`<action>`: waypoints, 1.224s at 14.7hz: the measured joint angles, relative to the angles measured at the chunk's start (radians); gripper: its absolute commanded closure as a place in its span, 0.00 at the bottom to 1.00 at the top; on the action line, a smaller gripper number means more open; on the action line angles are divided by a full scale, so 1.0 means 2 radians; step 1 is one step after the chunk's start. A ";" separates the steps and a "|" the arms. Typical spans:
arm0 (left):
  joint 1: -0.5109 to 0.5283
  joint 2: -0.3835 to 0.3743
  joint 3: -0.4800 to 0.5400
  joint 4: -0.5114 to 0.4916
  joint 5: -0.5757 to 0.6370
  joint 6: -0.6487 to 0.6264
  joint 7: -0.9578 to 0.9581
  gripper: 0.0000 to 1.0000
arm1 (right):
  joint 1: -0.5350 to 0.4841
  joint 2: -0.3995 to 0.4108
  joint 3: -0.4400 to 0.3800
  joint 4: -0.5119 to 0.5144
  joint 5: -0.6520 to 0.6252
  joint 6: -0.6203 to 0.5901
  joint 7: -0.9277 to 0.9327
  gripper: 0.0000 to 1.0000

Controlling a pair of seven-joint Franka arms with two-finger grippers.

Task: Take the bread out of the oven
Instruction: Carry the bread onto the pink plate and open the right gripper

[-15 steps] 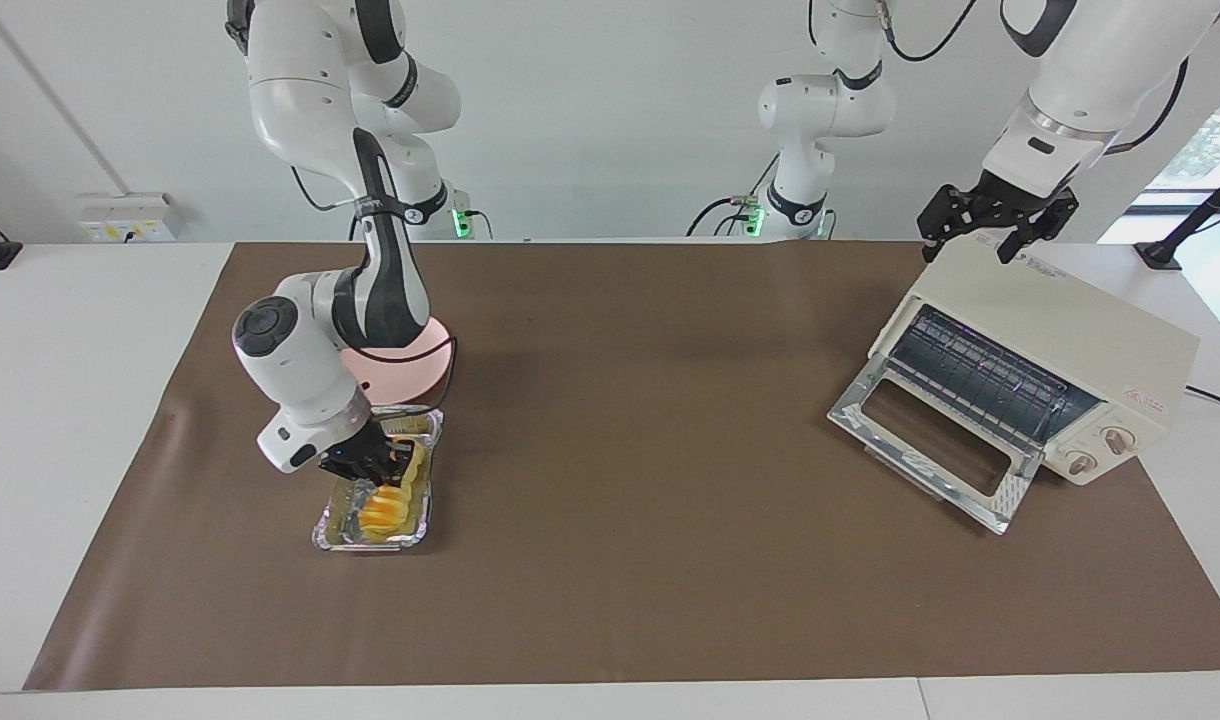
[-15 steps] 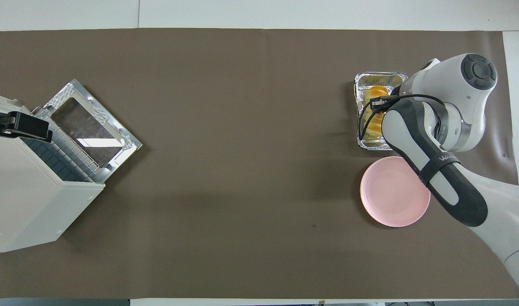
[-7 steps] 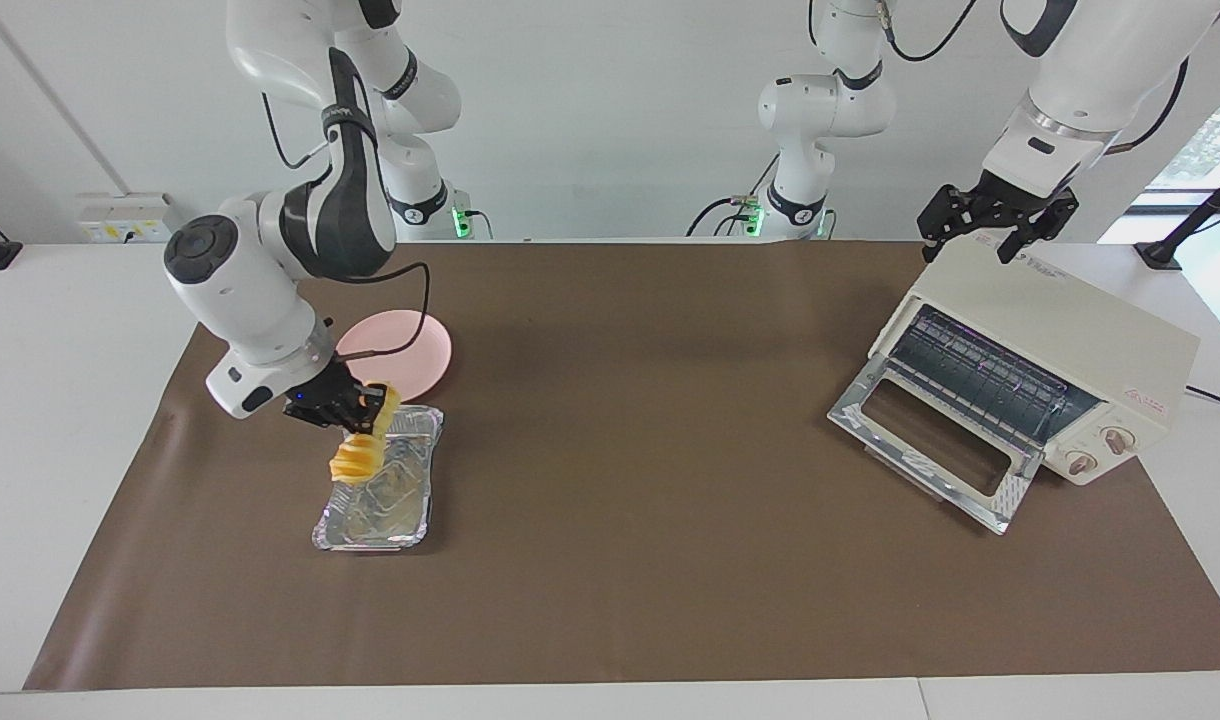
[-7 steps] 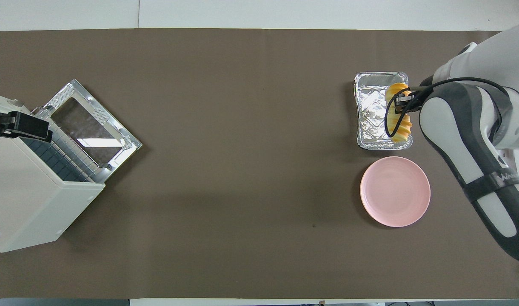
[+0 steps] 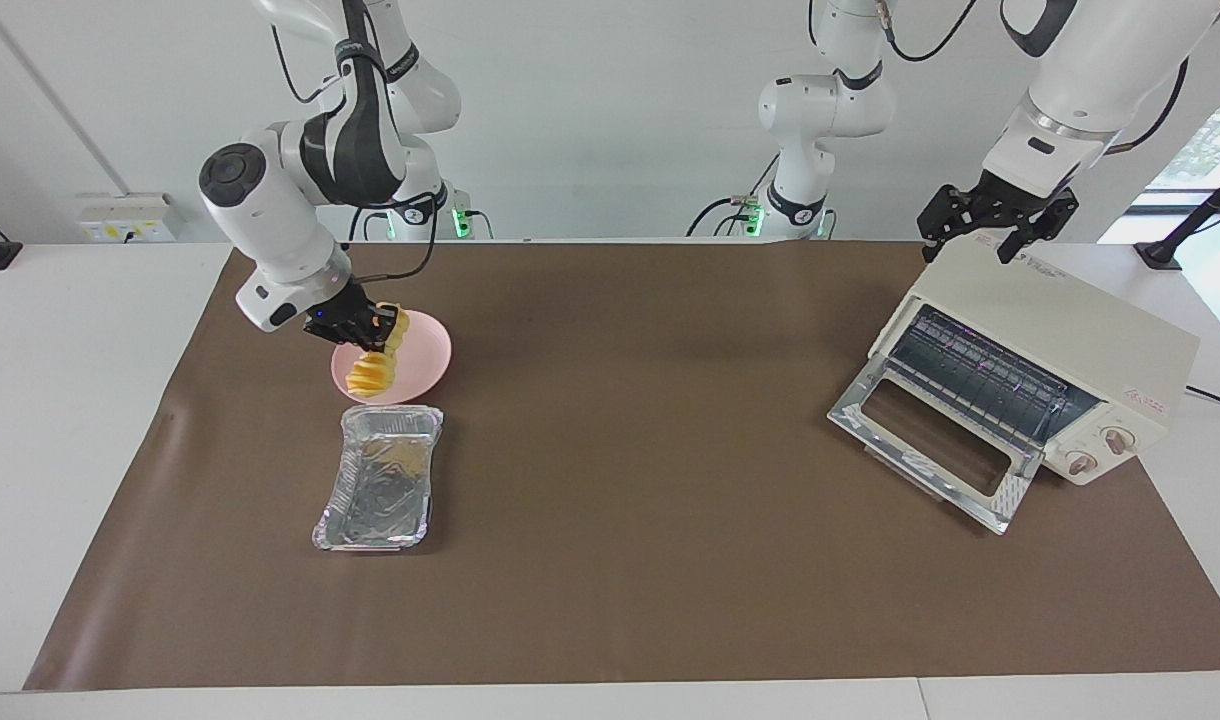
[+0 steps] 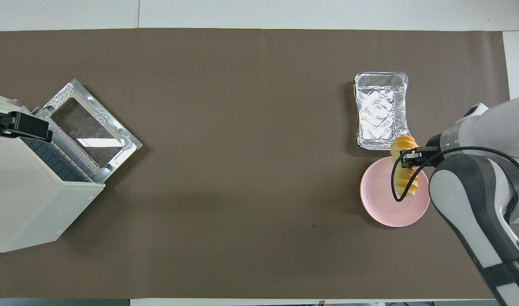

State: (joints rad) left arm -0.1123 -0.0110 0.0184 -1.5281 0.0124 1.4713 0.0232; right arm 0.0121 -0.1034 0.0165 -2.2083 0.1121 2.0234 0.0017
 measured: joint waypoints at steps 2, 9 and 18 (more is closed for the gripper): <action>0.000 0.000 0.000 0.000 0.000 0.000 0.000 0.00 | 0.000 -0.029 0.000 -0.062 0.000 0.049 0.000 1.00; 0.000 0.000 0.000 0.000 0.000 0.000 0.000 0.00 | -0.019 -0.029 -0.001 -0.143 -0.001 0.165 -0.009 1.00; 0.000 0.000 0.000 0.000 0.000 0.000 0.000 0.00 | -0.016 -0.011 0.001 -0.151 -0.001 0.186 -0.009 0.00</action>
State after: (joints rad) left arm -0.1123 -0.0110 0.0184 -1.5281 0.0124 1.4713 0.0232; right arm -0.0190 -0.1256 0.0189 -2.5113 0.1100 2.3950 -0.0160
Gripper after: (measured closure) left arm 0.000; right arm 0.692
